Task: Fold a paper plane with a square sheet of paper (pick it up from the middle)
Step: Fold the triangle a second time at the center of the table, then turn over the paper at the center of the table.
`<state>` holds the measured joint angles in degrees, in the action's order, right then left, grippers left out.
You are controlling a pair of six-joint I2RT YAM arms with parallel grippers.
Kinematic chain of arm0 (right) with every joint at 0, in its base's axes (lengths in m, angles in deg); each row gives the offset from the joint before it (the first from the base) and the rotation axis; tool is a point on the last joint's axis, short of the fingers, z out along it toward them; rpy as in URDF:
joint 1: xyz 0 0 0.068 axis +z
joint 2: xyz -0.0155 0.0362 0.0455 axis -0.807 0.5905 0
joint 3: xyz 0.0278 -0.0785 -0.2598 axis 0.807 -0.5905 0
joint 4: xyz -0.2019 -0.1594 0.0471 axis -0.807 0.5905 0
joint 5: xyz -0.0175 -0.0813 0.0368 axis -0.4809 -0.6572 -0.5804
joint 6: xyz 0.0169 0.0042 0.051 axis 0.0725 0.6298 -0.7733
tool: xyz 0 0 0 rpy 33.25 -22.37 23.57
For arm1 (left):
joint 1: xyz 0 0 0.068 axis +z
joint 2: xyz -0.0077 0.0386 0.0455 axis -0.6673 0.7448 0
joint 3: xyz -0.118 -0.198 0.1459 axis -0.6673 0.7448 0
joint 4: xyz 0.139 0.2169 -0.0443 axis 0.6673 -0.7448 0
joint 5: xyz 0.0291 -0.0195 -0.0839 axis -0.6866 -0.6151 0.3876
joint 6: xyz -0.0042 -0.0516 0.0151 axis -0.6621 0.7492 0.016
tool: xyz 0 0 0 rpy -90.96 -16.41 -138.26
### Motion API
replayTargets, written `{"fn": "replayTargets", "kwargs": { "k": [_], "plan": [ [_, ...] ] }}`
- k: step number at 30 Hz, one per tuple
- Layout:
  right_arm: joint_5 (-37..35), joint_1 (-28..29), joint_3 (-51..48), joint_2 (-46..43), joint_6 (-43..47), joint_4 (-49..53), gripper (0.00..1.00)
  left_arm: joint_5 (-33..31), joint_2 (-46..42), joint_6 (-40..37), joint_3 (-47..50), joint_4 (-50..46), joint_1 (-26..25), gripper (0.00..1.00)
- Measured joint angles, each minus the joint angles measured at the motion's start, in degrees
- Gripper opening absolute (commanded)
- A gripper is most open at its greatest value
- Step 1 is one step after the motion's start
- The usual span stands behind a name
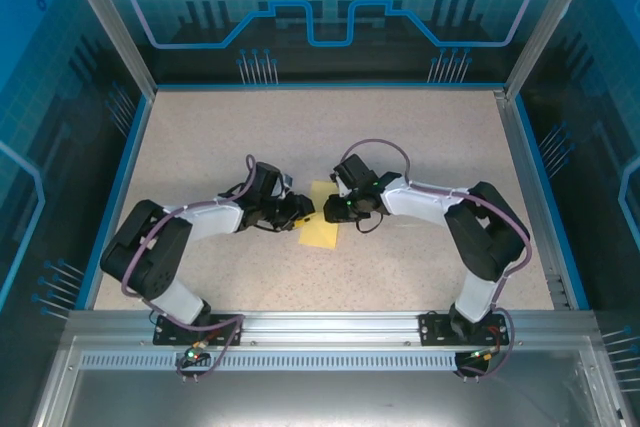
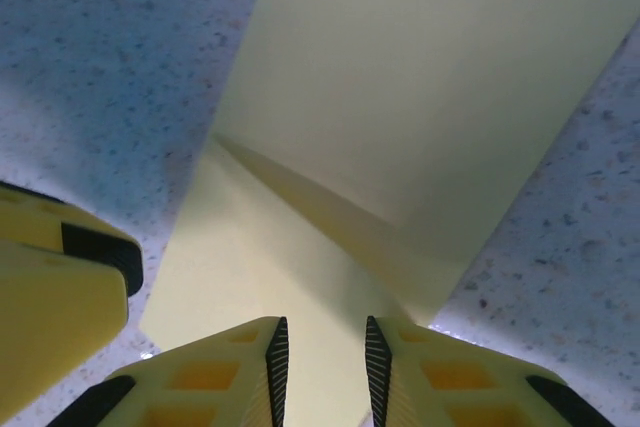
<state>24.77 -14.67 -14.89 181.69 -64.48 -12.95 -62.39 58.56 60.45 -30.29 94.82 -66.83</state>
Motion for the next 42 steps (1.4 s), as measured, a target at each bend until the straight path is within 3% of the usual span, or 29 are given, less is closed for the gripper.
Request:
{"fn": "replayTargets", "kwargs": {
  "k": [9, 27, 42],
  "plan": [
    [0.3, -2.1, 1.3, 4.7, -0.1, -0.4, 0.28, 0.0, 4.2, 1.3, -1.4, -0.6, -0.1, 0.39],
    [2.9, -3.3, -0.2, 4.6, -3.3, -3.0, 0.28, -1.3, 6.3, 3.0, -5.7, -6.2, -0.7, 0.42],
    [3.4, -3.6, -1.7, 4.0, -3.5, -5.0, 0.27, -1.5, 8.4, 4.3, -8.5, -7.6, -1.1, 0.38]
  ]
}}
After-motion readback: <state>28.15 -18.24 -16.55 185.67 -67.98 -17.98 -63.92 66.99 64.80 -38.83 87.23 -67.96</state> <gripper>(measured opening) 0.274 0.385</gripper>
